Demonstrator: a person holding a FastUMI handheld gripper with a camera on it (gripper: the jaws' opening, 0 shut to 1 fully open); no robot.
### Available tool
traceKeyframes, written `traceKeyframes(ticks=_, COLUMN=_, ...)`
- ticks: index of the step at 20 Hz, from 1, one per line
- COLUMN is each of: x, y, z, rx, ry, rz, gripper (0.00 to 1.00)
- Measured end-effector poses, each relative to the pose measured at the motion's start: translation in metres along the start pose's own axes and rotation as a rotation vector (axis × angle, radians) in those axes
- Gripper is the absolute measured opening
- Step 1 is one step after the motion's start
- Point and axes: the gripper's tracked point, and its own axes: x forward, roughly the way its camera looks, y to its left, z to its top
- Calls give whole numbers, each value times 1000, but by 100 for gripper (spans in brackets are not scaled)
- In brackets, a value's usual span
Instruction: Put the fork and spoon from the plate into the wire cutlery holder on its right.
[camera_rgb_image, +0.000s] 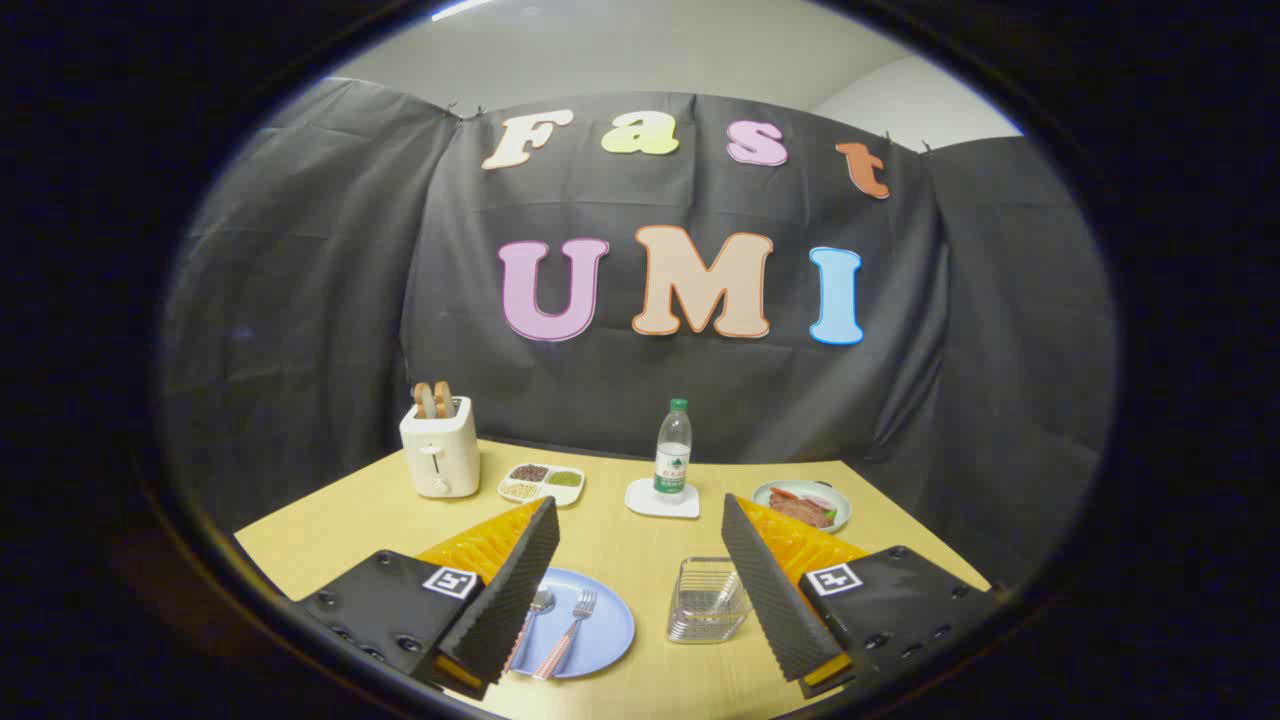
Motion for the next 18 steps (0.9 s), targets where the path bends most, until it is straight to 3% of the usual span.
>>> traceKeyframes(ticks=18, x=-27, y=21, z=0, rx=15, ry=-1, rz=17, gripper=100)
